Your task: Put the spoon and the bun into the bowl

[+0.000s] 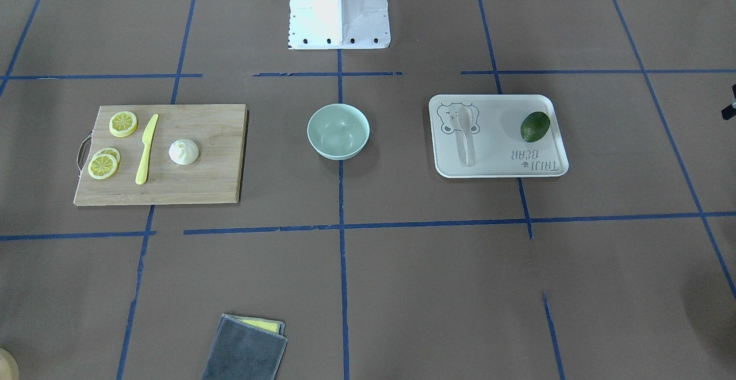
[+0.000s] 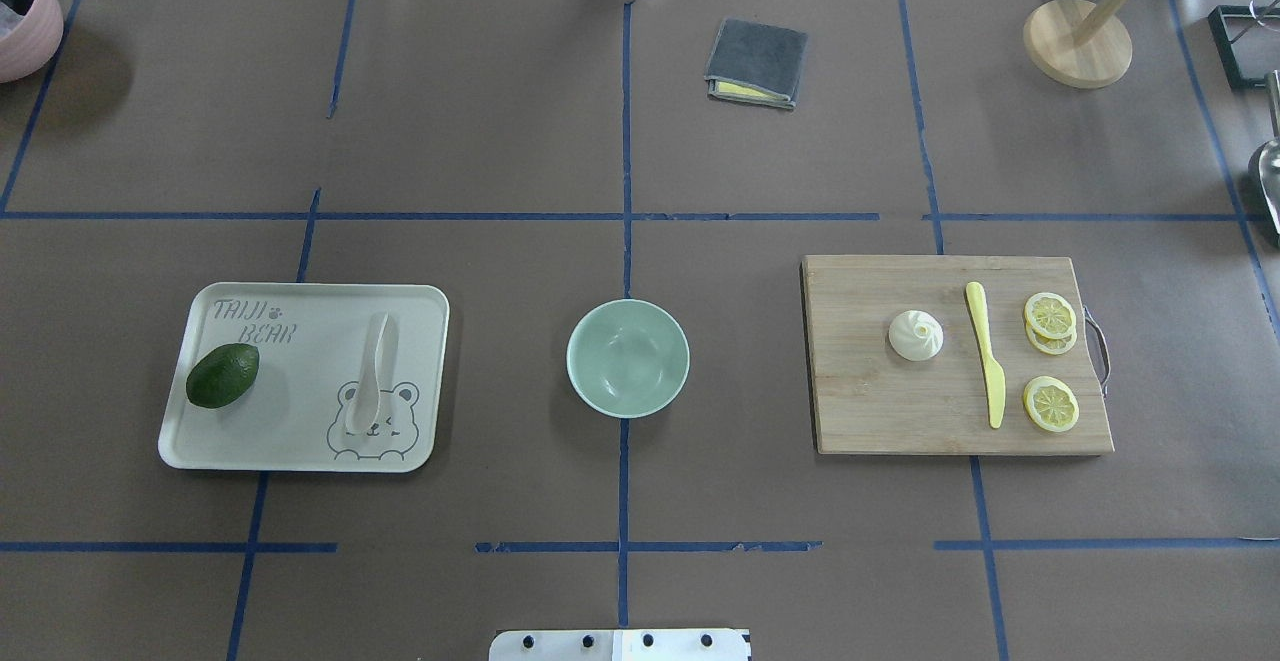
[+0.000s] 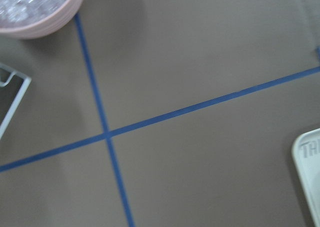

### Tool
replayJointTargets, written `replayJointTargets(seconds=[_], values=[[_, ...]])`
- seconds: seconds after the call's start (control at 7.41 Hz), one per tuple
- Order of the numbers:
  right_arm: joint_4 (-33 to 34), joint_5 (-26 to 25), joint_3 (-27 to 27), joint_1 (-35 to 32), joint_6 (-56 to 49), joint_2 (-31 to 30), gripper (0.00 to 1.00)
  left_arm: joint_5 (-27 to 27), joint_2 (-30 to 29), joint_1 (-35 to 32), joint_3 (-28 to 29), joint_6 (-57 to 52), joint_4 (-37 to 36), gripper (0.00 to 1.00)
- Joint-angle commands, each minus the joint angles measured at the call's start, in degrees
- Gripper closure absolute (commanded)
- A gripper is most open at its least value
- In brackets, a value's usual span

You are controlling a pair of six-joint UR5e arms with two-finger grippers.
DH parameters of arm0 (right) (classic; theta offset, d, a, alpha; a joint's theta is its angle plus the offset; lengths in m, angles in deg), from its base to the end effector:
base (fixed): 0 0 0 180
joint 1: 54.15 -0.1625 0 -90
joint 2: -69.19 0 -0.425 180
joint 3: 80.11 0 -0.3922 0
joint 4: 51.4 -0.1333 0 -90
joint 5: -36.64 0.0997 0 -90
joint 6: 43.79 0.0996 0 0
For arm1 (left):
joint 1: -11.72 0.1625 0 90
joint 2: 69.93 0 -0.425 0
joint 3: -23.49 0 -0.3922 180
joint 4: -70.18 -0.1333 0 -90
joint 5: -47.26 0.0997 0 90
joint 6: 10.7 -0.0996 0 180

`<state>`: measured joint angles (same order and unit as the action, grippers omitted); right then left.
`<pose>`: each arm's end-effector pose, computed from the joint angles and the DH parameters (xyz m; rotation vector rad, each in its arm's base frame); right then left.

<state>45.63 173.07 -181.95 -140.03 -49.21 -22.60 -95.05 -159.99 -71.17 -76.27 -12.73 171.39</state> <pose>0.0268 -0.4792 0.5822 0.0591 -0.8107 -0.1786 0.0080 -0.5047 0.5417 0.3017 0.9196 0.3144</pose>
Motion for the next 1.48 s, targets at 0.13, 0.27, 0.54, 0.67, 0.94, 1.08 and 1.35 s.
replayJointTargets(seconds=[0.13,0.27,0.54,0.67,0.94,1.08,1.35], values=[[-0.1,1.0,-0.7,0.0,-0.4,-0.1,0.00,-0.3,-1.2,11.0,-1.2,15.7,17.0,0.00],[-0.1,1.0,-0.6,0.1,-0.4,0.1,0.00,4.6,-4.1,13.4,-0.2,19.7,17.5,0.00],[0.0,1.0,-0.6,0.3,-0.3,0.4,0.00,9.1,-7.9,22.7,-0.7,34.7,17.7,0.00],[0.0,1.0,-0.5,0.4,-0.2,0.5,0.00,11.8,-9.0,27.7,-2.4,47.6,20.7,0.00],[0.0,1.0,-0.3,0.5,-0.2,0.6,0.00,21.6,-13.1,41.8,-1.7,67.8,21.0,0.01],[0.0,0.9,-0.1,1.0,-0.1,0.6,0.00,22.0,-16.1,43.3,-0.1,68.6,14.8,0.03],[0.0,0.9,0.1,1.2,0.0,0.6,0.00,25.0,-19.8,46.1,1.9,71.0,7.6,0.15]])
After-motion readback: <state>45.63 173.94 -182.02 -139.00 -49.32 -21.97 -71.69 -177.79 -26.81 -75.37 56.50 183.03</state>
